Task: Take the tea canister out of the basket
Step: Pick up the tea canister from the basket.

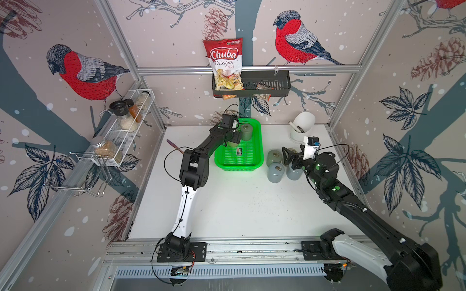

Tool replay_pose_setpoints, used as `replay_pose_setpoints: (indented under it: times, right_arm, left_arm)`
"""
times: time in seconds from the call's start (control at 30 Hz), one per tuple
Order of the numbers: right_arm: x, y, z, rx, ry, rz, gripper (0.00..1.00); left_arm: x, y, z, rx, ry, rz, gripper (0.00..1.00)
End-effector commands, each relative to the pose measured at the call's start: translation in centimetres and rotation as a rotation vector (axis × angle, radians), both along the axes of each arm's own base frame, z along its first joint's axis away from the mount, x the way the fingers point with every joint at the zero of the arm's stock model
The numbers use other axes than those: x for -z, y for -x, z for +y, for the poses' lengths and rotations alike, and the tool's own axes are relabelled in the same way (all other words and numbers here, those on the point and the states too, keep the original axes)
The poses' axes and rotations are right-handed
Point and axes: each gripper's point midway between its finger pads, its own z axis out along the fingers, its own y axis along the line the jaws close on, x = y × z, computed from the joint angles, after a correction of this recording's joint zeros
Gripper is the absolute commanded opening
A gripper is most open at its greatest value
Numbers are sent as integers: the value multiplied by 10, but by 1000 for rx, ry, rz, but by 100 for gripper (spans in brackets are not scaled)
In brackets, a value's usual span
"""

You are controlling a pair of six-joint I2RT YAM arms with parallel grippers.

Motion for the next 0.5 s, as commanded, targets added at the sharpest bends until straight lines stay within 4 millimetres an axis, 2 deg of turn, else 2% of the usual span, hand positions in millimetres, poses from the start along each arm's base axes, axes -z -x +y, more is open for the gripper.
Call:
replay_pose_setpoints:
  times: [0.0,0.13,0.23,0.37,0.47]
  right_arm:
    - [-17,3,2,-5,-25,-46,100]
    - [-25,8,5,-20,-31,-57,100]
    - [-29,14,9,-30,-29,-62,100]
    - [-39,27,10,-44,-42,-77,100]
    - [-46,38,5,-35,-51,-93,100]
  left_arm:
    - [-53,3,-12,29,88,-108,0]
    - [-65,28,-19,55,132,-84,0]
    - [-80,54,-28,64,134,-133,0]
    - [-109,86,-38,79,171,-160,0]
    - [-143,116,-51,116,225,-213,0]
